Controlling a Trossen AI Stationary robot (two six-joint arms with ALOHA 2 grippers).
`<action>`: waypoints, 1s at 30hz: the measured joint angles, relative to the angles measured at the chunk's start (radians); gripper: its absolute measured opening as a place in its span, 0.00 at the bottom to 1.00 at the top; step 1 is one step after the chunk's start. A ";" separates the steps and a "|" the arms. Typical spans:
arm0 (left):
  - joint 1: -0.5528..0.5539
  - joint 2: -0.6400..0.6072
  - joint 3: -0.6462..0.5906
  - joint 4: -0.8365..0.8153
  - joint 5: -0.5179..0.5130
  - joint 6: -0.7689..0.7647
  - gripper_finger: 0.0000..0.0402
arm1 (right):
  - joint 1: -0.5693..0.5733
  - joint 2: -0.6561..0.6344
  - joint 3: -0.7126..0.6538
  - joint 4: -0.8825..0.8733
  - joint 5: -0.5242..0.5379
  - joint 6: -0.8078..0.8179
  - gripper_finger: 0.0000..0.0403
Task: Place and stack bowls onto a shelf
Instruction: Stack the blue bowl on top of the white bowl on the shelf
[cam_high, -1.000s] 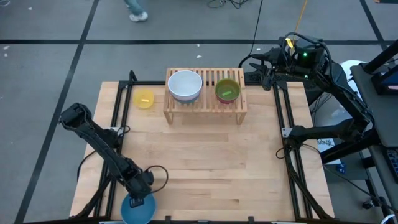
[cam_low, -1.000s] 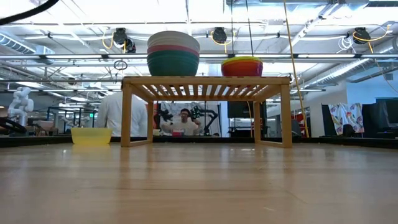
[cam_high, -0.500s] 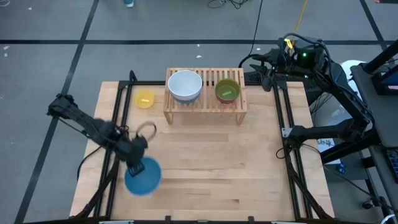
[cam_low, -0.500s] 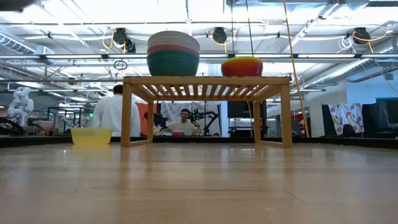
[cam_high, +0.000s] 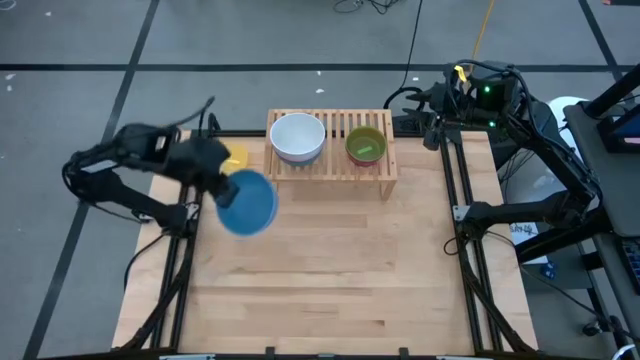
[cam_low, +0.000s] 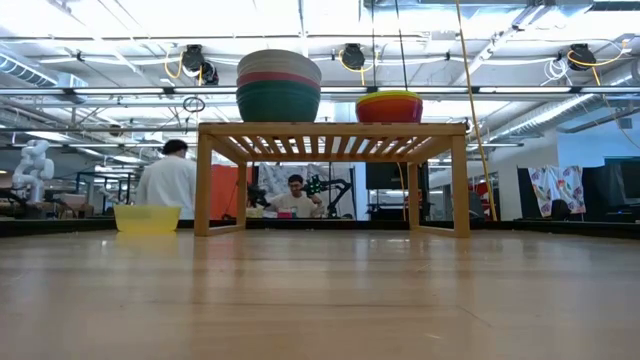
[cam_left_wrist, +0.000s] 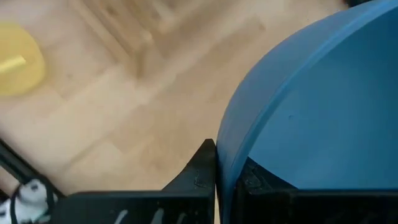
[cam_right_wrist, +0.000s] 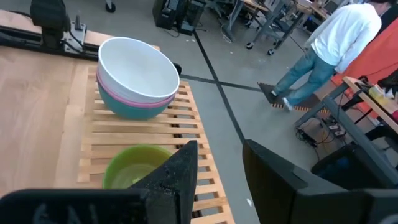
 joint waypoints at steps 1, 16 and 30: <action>0.033 0.013 0.018 0.000 0.000 0.021 0.01 | 0.000 0.000 0.000 0.000 0.000 -0.002 0.30; 0.406 0.309 0.462 0.005 0.086 0.399 0.01 | 0.000 0.000 0.000 -0.004 0.000 -0.005 0.30; 0.685 0.492 0.610 0.002 0.326 0.540 0.01 | 0.000 0.000 0.000 -0.019 0.000 -0.005 0.30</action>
